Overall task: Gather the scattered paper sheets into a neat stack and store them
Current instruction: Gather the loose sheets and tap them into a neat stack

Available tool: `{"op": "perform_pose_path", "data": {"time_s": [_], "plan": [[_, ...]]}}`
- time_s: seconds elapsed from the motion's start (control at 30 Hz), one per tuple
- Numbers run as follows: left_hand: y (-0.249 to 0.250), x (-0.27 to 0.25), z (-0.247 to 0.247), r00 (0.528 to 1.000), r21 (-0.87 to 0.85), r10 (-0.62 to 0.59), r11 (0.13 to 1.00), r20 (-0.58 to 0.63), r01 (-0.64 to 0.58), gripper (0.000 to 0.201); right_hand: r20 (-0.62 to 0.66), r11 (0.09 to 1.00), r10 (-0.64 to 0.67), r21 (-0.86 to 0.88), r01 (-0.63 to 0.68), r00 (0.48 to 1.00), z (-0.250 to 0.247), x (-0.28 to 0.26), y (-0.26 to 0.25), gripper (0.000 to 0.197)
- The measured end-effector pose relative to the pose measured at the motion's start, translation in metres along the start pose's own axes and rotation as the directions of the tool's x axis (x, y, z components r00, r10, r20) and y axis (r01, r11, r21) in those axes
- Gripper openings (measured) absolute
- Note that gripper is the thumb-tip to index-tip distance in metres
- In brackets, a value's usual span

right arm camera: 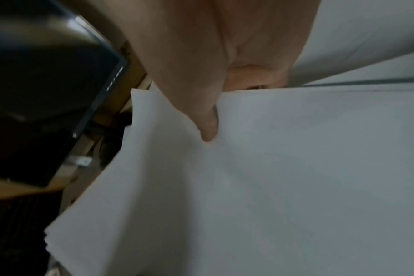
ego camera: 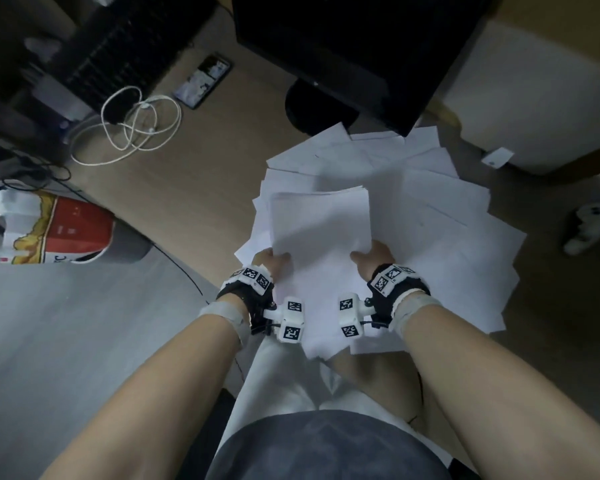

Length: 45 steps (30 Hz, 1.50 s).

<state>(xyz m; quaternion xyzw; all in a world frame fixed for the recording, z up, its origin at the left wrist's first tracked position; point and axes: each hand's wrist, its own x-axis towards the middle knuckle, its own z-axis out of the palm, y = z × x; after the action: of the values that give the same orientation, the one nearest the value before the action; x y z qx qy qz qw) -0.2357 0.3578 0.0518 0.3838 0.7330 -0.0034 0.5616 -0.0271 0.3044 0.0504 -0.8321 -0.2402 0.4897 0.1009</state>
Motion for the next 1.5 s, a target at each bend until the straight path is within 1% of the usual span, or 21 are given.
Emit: {"op": "perform_pose_path", "data": {"time_s": [0.03,0.1,0.17,0.2,0.27,0.33,0.43,0.5,0.6,0.63,0.67,0.77,0.87,1.0,1.1,1.17,1.23,1.3,1.37,1.43,1.5], "plan": [[0.014,-0.006,-0.001,1.000,-0.007,0.024,1.000,-0.021,-0.024,0.050,-0.026,0.997,0.014,0.071,-0.012,1.000,-0.005,0.000,0.000,0.049],[0.035,-0.006,-0.001,0.998,0.031,0.056,0.998,0.002,-0.056,0.042,-0.092,0.981,0.045,0.190,-0.027,0.995,-0.013,0.005,-0.002,0.049],[0.052,-0.002,-0.001,0.997,0.125,0.076,0.989,0.026,-0.079,0.038,-0.128,0.972,0.090,0.228,-0.059,0.988,-0.018,0.008,-0.006,0.044],[0.059,0.000,0.000,0.997,0.168,0.065,0.983,0.044,-0.072,0.036,-0.143,0.976,0.116,0.199,-0.087,0.983,-0.020,0.009,-0.009,0.044],[0.065,0.014,0.002,0.995,0.318,0.066,0.944,0.075,-0.087,0.036,-0.143,0.981,0.191,0.058,-0.185,0.971,-0.021,0.011,-0.012,0.049],[0.067,0.026,0.002,0.998,0.476,0.048,0.877,0.039,-0.061,0.045,-0.126,0.966,0.240,-0.069,-0.249,0.963,-0.019,0.013,-0.020,0.052],[0.068,0.036,-0.007,0.999,0.601,0.028,0.798,0.036,-0.044,0.060,-0.120,0.949,0.310,-0.022,-0.314,0.943,-0.013,0.016,-0.034,0.057],[0.066,0.046,-0.013,1.000,0.592,0.009,0.806,0.024,-0.022,0.065,-0.100,0.939,0.344,0.064,-0.339,0.934,-0.008,0.020,-0.041,0.073],[0.067,0.054,-0.020,0.999,0.559,0.011,0.828,0.036,-0.029,0.063,0.007,0.914,0.371,0.174,-0.366,0.929,0.000,0.025,-0.047,0.114],[0.068,0.057,-0.023,0.999,0.554,0.011,0.832,0.045,-0.034,0.064,0.015,0.907,0.372,0.207,-0.367,0.928,0.003,0.024,-0.049,0.118],[0.069,0.061,-0.027,0.999,0.542,0.012,0.839,0.049,-0.037,0.064,-0.005,0.898,0.379,0.243,-0.366,0.926,0.007,0.025,-0.049,0.113],[0.070,0.070,-0.037,0.997,0.507,0.027,0.860,0.072,-0.060,0.055,-0.176,0.910,0.355,0.290,-0.296,0.918,0.017,0.020,-0.051,0.069],[0.073,0.073,-0.041,0.995,0.416,0.032,0.907,0.097,-0.070,0.061,-0.259,0.946,0.295,0.217,-0.242,0.920,0.021,0.011,-0.055,0.057],[0.077,0.078,-0.039,0.991,0.274,0.020,0.960,0.132,-0.056,0.067,-0.241,0.966,0.255,0.110,-0.235,0.936,0.022,0.004,-0.054,0.041],[0.078,0.078,-0.043,0.999,0.310,0.024,0.950,0.026,-0.030,0.067,-0.240,0.962,0.263,0.134,-0.237,0.935,0.023,0.000,-0.047,0.040],[0.077,0.078,-0.050,0.997,0.375,0.027,0.927,-0.077,0.004,0.066,-0.302,0.954,0.283,0.189,-0.234,0.910,0.025,-0.004,-0.043,0.037],[0.078,0.077,-0.057,0.994,0.427,0.008,0.904,-0.110,0.040,0.070,-0.352,0.943,0.302,0.245,-0.224,0.886,0.028,-0.008,-0.040,0.030],[0.080,0.079,-0.062,0.997,0.467,-0.009,0.883,-0.077,0.043,0.078,-0.325,0.933,0.310,0.284,-0.220,0.893,0.032,-0.008,-0.040,0.033],[0.078,0.089,-0.069,1.000,0.457,-0.014,0.889,-0.005,0.014,0.088,-0.283,0.915,0.331,0.330,-0.233,0.900,0.036,-0.008,-0.044,0.039],[0.065,0.122,-0.073,0.998,0.415,0.019,0.909,0.057,-0.040,0.105,-0.244,0.891,0.346,0.387,-0.236,0.906,0.041,-0.006,-0.046,0.045],[0.038,0.170,-0.070,0.998,0.341,0.042,0.938,0.043,-0.054,0.109,-0.199,0.871,0.351,0.429,-0.240,0.915,0.047,-0.004,-0.047,0.057]]}}
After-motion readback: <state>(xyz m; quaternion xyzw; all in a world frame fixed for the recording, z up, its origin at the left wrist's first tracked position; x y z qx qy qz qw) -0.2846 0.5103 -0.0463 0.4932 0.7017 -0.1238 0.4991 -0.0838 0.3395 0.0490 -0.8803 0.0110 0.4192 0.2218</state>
